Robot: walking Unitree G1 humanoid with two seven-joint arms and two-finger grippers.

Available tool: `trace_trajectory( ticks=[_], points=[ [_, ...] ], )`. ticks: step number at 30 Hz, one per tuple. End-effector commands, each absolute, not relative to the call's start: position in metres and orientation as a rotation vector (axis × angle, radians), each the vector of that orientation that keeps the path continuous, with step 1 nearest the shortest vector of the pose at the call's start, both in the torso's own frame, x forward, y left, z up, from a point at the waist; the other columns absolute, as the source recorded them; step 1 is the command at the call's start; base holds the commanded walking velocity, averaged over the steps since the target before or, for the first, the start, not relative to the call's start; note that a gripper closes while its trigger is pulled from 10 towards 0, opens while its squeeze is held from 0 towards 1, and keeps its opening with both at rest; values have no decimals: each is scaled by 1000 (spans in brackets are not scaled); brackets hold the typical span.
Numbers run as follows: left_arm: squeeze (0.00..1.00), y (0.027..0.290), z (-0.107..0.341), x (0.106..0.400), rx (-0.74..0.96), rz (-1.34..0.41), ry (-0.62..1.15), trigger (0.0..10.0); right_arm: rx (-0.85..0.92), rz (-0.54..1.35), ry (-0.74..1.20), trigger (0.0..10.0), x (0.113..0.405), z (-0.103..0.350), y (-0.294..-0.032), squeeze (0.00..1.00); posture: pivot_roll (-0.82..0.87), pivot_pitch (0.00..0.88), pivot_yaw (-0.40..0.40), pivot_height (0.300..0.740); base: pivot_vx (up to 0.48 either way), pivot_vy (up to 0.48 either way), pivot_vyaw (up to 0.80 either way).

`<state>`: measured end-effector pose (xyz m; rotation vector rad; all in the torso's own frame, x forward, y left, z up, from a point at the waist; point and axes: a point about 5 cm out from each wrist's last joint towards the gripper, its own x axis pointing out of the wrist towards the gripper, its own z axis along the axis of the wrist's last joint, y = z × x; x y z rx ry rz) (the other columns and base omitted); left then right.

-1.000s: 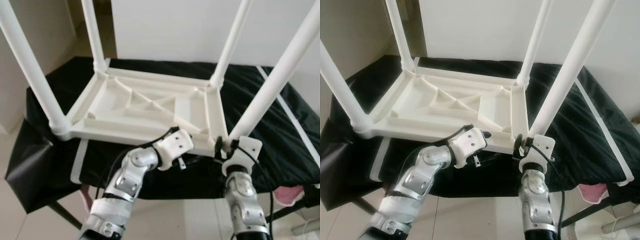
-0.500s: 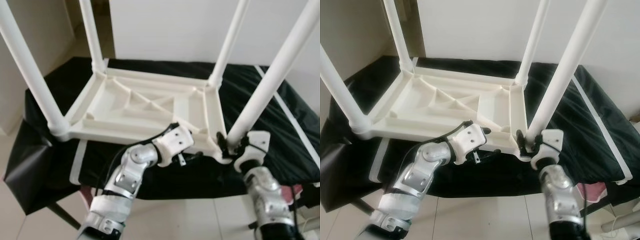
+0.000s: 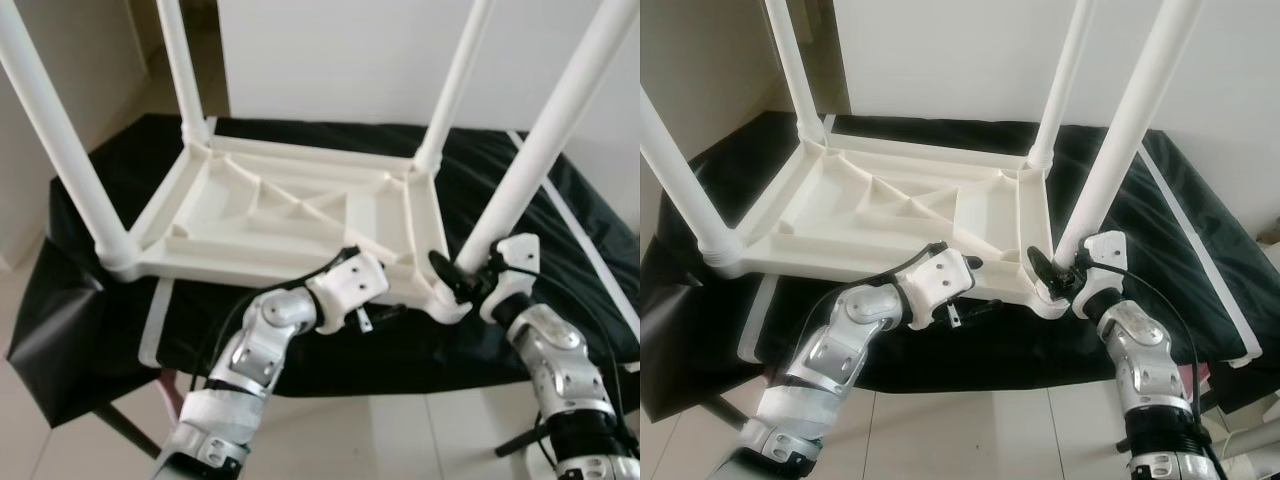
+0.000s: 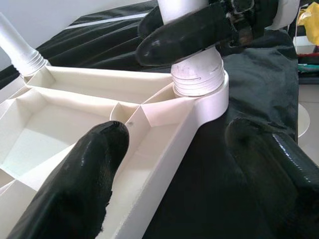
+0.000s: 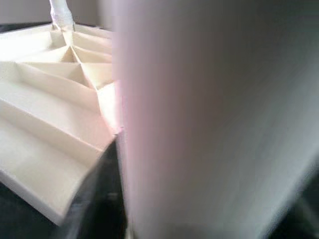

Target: Building children table

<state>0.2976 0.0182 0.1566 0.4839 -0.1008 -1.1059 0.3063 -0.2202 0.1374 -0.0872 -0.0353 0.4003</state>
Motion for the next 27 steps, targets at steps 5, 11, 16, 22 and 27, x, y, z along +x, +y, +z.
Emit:
trace_trajectory(
  ticks=[5, 11, 16, 22, 27],
  points=[
    [0, 20, 162, 304, 490, -973, -143, 10000, -55, 442, 45, 0, 302, 124, -223, 0, -5, 14, -64, 740, 0, 0, 0],
    [0, 19, 163, 303, 486, -978, -147, 10000, 12, 387, 72, 10000, 297, 118, -225, 0, -16, 18, -55, 740, 0, 0, 0],
    [0, 17, 163, 302, 484, -989, -151, 10000, 73, 293, 97, 10000, 297, 113, -218, 0, -23, 21, -53, 740, 0, 0, 0],
    [0, 16, 162, 300, 481, -1000, -147, 10000, 121, 94, 134, 10000, 298, 107, -203, 0, -28, 27, -50, 740, 0, 0, 0],
    [0, 16, 161, 299, 481, -1004, -145, 10000, 134, -14, 142, 10000, 298, 107, -201, 0, -28, 27, -51, 740, 0, 0, 0]
  ],
)
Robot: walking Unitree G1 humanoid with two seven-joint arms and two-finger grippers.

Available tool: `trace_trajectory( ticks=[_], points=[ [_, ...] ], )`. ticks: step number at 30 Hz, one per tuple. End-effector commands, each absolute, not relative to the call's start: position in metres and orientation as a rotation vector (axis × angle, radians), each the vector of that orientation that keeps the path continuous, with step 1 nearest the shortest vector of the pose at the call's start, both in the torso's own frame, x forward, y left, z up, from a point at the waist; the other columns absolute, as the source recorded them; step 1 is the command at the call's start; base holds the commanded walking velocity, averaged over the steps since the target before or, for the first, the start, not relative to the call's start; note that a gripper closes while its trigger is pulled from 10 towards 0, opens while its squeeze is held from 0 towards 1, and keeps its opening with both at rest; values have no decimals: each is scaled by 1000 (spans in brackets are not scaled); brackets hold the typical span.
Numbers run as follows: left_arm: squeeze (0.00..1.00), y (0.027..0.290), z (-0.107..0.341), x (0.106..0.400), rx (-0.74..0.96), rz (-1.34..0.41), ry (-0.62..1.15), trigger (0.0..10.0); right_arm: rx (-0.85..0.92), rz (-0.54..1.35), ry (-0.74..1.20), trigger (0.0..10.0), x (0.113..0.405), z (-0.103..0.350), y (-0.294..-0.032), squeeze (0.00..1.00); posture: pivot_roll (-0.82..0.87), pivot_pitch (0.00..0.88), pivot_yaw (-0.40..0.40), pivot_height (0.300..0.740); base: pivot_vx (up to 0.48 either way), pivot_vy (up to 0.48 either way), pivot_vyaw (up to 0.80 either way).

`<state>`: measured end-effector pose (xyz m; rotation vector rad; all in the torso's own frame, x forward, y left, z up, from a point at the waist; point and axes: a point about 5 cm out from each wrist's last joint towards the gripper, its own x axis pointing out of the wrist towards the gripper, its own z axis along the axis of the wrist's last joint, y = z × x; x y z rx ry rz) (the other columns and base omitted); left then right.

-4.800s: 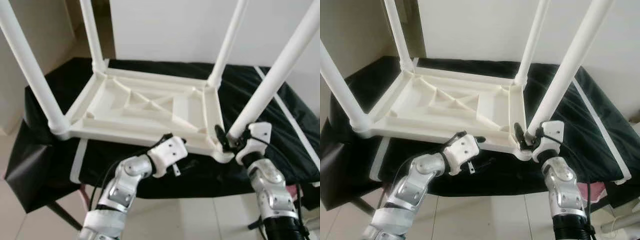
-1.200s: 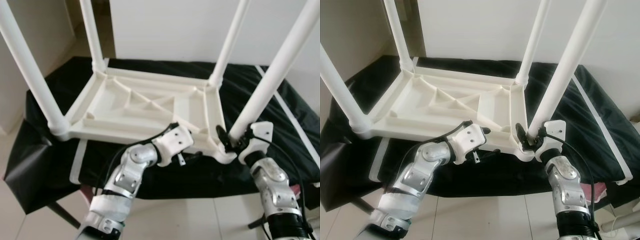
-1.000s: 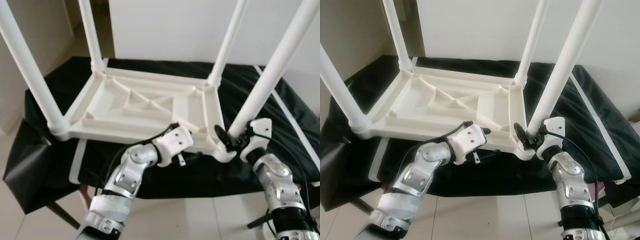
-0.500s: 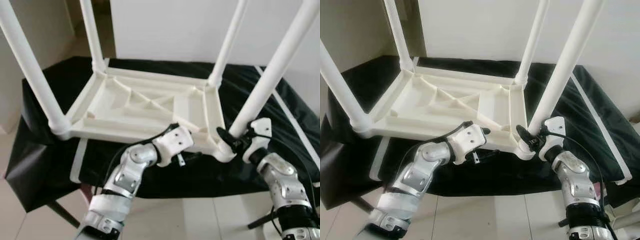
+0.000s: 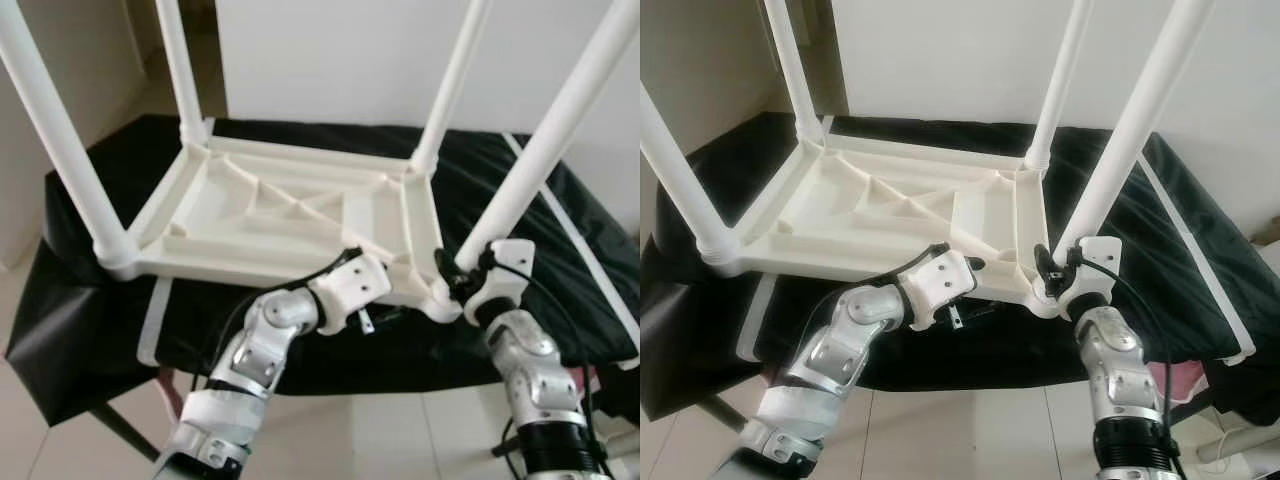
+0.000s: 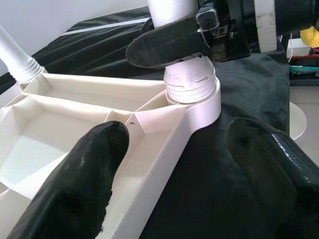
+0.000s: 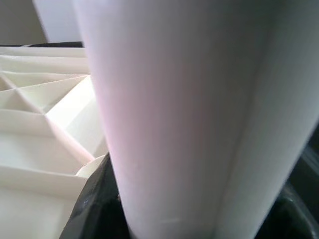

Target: Building children table

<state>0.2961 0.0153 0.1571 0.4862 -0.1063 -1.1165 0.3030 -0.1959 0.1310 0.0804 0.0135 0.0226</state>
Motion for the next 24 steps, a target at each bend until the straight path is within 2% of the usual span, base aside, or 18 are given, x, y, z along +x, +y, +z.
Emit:
trace_trajectory(
  ticks=[1, 9, 12, 16, 24],
  points=[
    [0, 15, 161, 299, 481, -1005, -144, 10000, 131, -39, 137, 10000, 297, 108, -197, 0, -27, 27, -51, 740, 0, 0, 0],
    [0, 14, 159, 297, 477, -1013, -141, 10000, 146, -219, 142, 10000, 293, 110, -185, 0, -25, 25, -58, 740, 0, 0, 0],
    [0, 15, 159, 298, 477, -1009, -140, 10000, 165, -391, 133, 10000, 289, 112, -182, 0, -22, 20, -62, 740, 0, 0, 0],
    [0, 15, 159, 297, 479, -1009, -142, 10000, 181, -497, 137, 10000, 287, 110, -179, 0, -18, 16, -64, 740, 0, 0, 0],
    [0, 14, 159, 296, 480, -1014, -144, 10000, 200, -493, 111, 10000, 288, 116, -174, 0, -18, 11, -63, 740, 0, 0, 0]
  ],
)
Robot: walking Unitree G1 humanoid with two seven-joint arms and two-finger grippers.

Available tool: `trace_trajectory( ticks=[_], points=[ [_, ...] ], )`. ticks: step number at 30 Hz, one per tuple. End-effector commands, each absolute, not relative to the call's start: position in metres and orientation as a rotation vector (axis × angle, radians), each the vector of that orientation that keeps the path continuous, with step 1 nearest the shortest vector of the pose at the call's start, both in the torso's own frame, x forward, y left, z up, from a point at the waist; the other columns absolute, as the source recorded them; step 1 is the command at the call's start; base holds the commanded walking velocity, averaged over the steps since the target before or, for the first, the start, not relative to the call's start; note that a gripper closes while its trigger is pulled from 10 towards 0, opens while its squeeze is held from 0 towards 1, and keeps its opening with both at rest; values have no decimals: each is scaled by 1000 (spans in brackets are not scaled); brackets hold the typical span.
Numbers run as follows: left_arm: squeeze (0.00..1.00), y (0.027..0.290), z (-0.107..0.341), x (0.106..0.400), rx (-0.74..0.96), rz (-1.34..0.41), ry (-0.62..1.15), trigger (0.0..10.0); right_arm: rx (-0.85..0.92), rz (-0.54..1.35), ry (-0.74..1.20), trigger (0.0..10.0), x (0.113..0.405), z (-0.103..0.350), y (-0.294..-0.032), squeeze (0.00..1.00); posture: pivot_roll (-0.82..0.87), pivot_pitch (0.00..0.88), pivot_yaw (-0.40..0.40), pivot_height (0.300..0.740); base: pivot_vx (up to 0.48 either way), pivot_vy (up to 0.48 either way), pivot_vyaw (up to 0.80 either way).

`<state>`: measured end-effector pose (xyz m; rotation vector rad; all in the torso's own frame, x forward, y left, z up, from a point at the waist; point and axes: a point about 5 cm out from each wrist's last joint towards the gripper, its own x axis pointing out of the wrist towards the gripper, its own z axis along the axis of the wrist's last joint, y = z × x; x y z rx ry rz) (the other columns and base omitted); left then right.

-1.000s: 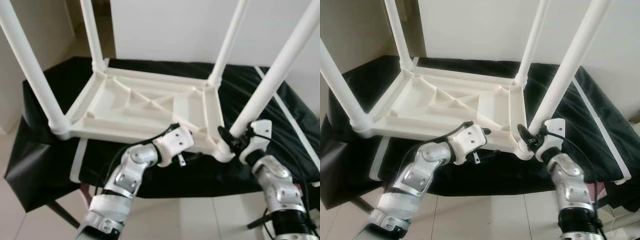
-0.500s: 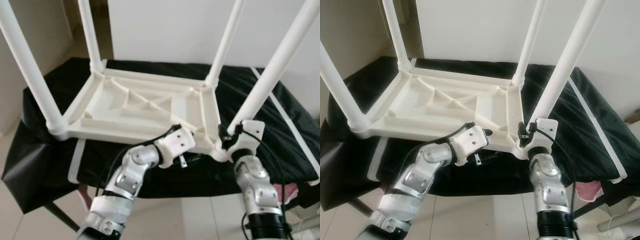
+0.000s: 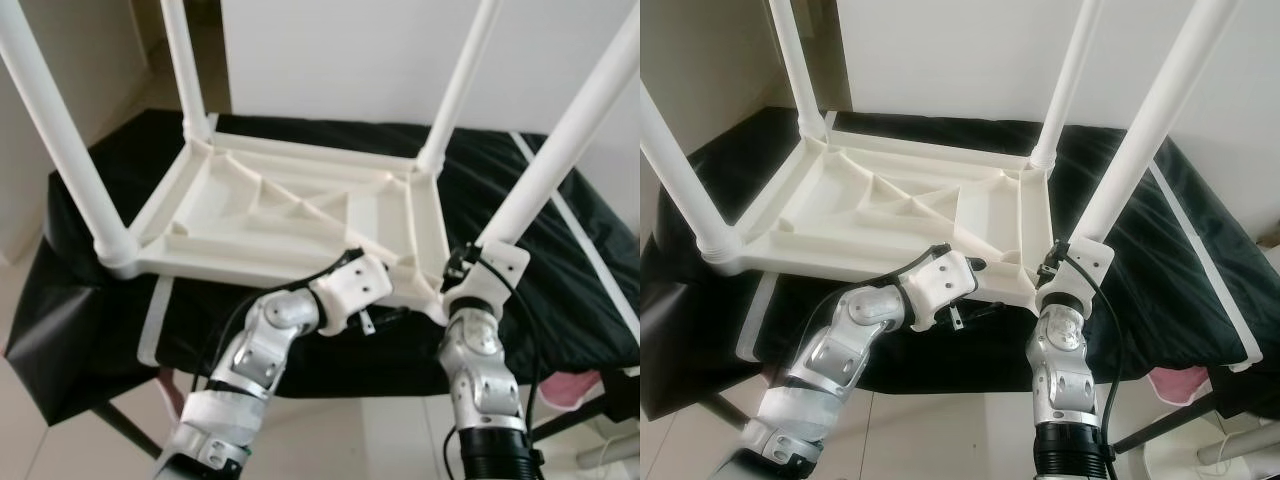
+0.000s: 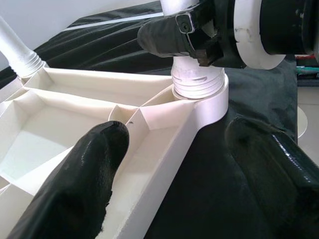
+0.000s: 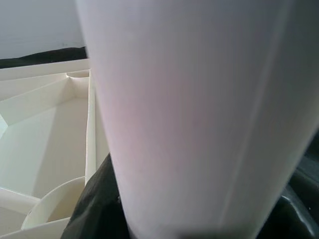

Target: Building children table

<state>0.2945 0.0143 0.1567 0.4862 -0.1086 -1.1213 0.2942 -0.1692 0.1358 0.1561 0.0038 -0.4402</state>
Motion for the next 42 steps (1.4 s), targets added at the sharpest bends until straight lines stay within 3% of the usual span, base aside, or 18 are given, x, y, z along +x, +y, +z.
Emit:
trace_trajectory(
  ticks=[1, 11, 12, 21, 27, 28, 31, 32, 42],
  points=[
    [0, 14, 159, 296, 481, -1014, -145, 10000, 198, -497, 113, 10000, 287, 116, -174, 0, -17, 10, -63, 740, 0, 0, 0],
    [0, 15, 160, 297, 480, -1010, -146, 10000, 184, -486, 91, 10000, 287, 118, -172, 0, -15, 9, -69, 740, 0, 0, 0],
    [0, 15, 160, 297, 479, -1009, -145, 10000, 179, -482, 75, 10000, 287, 120, -174, 1000, -15, 9, -70, 740, 0, 0, 0],
    [0, 15, 160, 297, 479, -1003, -147, 10000, 157, -481, 31, 10000, 284, 123, -188, 1000, -17, 2, -73, 740, 0, 0, 0],
    [0, 15, 160, 297, 477, -1003, -151, 10000, 137, -384, -4, 10000, 279, 122, -197, 1000, -24, 0, -69, 740, 0, 0, 0],
    [0, 15, 160, 297, 478, -1004, -152, 10000, 140, -331, -2, 10000, 278, 120, -199, 863, -25, 0, -69, 740, 0, 0, 0],
    [0, 14, 160, 297, 479, -1006, -153, 10000, 130, -263, -3, 10000, 276, 118, -201, 863, -27, 0, -67, 740, 0, 0, 0],
    [0, 14, 160, 297, 480, -1009, -154, 10000, 104, -172, -6, 10000, 274, 117, -202, 0, -30, 0, -65, 740, 0, 0, 0],
    [0, 12, 161, 297, 479, -1015, -158, 10000, -21, 117, 3, 10000, 279, 120, -223, 0, -34, 0, -67, 740, 0, 0, 0]
  ],
)
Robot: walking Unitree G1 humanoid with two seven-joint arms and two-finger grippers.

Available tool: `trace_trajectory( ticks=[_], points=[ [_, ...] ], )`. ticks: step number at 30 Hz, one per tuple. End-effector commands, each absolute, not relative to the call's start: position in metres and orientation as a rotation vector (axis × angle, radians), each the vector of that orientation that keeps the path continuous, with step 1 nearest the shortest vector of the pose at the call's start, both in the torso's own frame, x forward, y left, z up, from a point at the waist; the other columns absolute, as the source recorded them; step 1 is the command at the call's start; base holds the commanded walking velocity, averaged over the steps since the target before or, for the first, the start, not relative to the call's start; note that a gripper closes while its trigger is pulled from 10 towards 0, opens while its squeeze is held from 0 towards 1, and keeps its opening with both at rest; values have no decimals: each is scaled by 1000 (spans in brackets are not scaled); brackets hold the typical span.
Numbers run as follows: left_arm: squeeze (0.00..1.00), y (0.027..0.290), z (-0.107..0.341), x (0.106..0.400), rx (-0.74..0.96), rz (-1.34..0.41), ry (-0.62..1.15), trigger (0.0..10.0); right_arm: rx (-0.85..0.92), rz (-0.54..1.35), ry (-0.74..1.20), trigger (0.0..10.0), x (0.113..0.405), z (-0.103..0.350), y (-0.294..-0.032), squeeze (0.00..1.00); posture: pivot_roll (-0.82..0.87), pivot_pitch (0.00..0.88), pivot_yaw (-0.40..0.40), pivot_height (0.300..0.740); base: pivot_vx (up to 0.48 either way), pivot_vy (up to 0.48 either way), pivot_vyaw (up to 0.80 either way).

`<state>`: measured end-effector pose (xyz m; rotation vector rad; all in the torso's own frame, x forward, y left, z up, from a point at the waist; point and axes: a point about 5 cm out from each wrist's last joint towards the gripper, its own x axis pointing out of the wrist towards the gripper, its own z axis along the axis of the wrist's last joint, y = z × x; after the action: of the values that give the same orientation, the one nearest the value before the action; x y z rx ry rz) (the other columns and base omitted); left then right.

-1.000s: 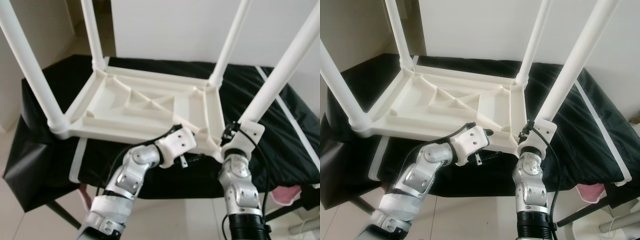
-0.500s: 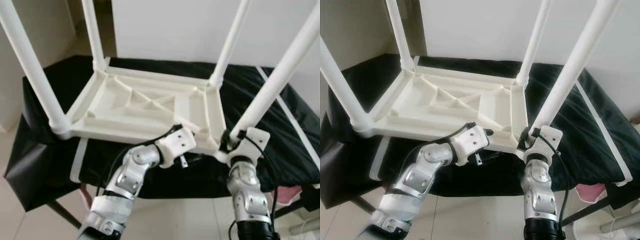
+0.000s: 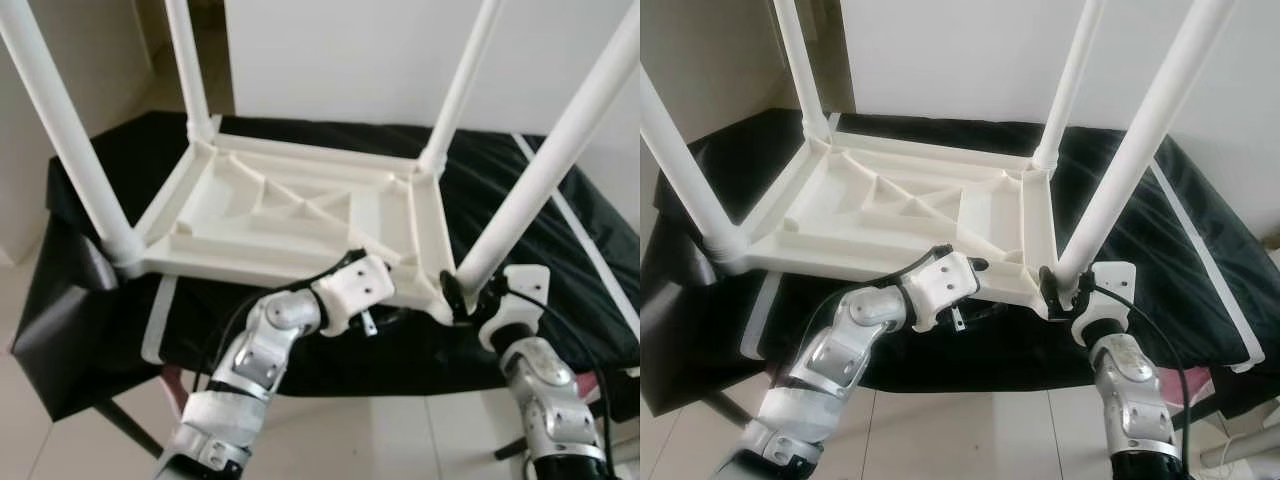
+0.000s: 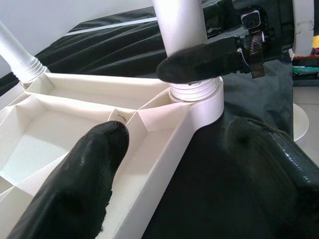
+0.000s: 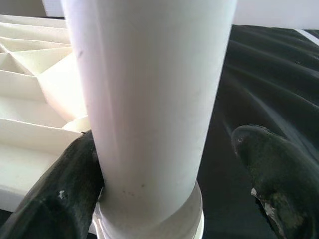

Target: Building children table

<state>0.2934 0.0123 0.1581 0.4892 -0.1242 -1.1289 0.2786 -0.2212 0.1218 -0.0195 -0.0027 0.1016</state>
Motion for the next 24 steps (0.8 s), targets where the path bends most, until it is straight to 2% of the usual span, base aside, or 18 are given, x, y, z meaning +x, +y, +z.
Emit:
trace_trajectory(
  ticks=[1, 6, 8, 10, 11, 12, 13, 14, 15, 24],
  points=[
    [0, 12, 161, 297, 479, -1015, -158, 10000, -25, 129, 4, 10000, 279, 120, -224, 0, -34, 0, -67, 740, 0, 0, 0],
    [0, 12, 162, 298, 481, -1013, -161, 10000, -93, 266, 24, 10000, 285, 124, -226, 0, -25, 0, -64, 740, 0, 0, 0],
    [0, 13, 163, 298, 483, -1009, -163, 10000, -142, 377, 49, 10000, 290, 123, -224, 0, -22, 0, -65, 740, 0, 0, 0],
    [0, 14, 163, 298, 484, -1007, -163, 10000, -159, 399, 51, 10000, 292, 122, -221, 0, -17, 0, -65, 740, 0, 0, 0],
    [0, 14, 163, 298, 486, -1006, -164, 10000, -166, 428, 59, 6941, 294, 120, -219, 0, -14, 0, -64, 740, 0, 0, 0],
    [0, 14, 163, 298, 486, -1004, -164, 10000, -169, 447, 63, 4667, 295, 119, -216, 0, -12, 0, -66, 740, 0, 0, 0],
    [0, 14, 163, 298, 486, -1004, -164, 10000, -169, 447, 63, 4667, 295, 119, -216, 0, -12, 0, -66, 740, 0, 0, 0],
    [0, 14, 163, 298, 486, -1003, -163, 10000, -170, 463, 67, 2745, 296, 117, -215, 0, -12, 0, -66, 740, 0, 0, 0],
    [0, 15, 164, 298, 486, -999, -164, 10000, -163, 479, 73, 0, 296, 116, -213, 0, -4, 0, -70, 740, 0, 0, 0],
    [0, 18, 164, 299, 483, -980, -161, 10000, -148, 496, 115, 0, 293, 107, -216, 0, 3, 2, -75, 740, 0, 0, 0]
  ],
)
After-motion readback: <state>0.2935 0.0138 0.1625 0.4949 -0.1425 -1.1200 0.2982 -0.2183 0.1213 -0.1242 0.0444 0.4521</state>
